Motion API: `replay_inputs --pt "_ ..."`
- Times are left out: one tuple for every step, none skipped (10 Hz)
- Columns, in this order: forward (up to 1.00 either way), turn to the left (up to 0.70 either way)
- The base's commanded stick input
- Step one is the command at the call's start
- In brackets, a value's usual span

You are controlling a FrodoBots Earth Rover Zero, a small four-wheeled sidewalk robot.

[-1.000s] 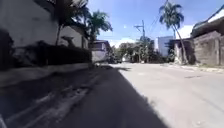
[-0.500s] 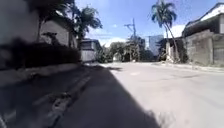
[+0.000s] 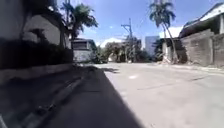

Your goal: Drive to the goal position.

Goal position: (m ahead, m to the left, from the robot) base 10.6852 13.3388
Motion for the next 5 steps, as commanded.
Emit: replay_inputs --pt "1.00 0.00" --pt "1.00 0.00" --pt "1.00 0.00" --pt "1.00 0.00" --pt "1.00 0.00"
